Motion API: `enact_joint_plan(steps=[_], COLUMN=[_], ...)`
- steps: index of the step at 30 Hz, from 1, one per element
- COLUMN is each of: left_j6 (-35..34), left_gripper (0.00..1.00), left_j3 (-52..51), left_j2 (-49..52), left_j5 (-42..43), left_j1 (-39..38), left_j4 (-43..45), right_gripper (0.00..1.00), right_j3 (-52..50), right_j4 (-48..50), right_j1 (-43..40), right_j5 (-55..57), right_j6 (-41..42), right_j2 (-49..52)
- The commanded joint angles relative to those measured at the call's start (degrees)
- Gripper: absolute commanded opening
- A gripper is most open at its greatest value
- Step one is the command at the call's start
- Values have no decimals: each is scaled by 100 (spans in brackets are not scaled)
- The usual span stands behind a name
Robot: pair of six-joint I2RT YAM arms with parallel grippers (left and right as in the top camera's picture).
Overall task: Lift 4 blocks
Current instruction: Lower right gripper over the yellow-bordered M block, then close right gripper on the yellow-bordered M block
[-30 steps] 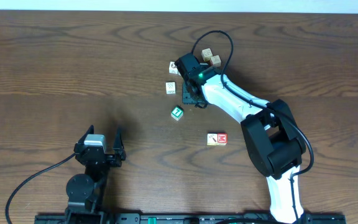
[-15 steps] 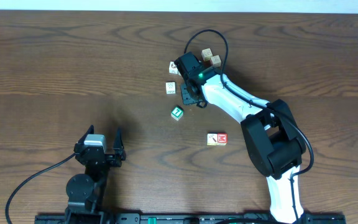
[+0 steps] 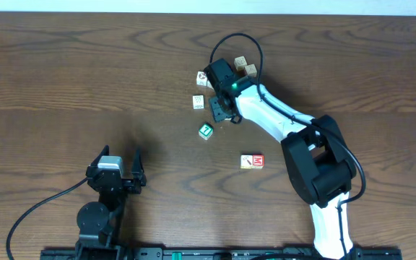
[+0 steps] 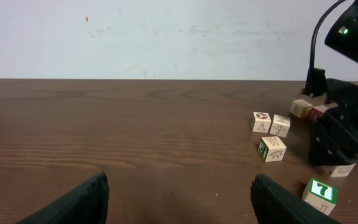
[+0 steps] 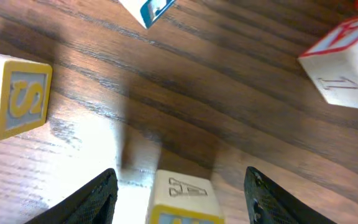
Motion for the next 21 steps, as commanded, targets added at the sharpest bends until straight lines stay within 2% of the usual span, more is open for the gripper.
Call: enact_joint_plan(steps=[1,5,11,21], left_j6=[-31,-31,-31,-31], left_gripper=[73,73,73,73], left_j3=[-66,-66,-66,-66], left_j2=[-24,-24,-24,-24], left_j5=[-90,-90,-90,-90], left_j1=[-11,-11,-11,-11], left_j4=[-254,-254,-254,-254], right_gripper=[61,56,56,57], right_j3=[229,229,229,219], right_j4=[-177,-417,-688,-647], right_j1=[-37,-37,-35,28], right_j5=[17,15,11,28], right_j6=[457,1139,1864,1834], right_j2=[-393,-575,-608,-581])
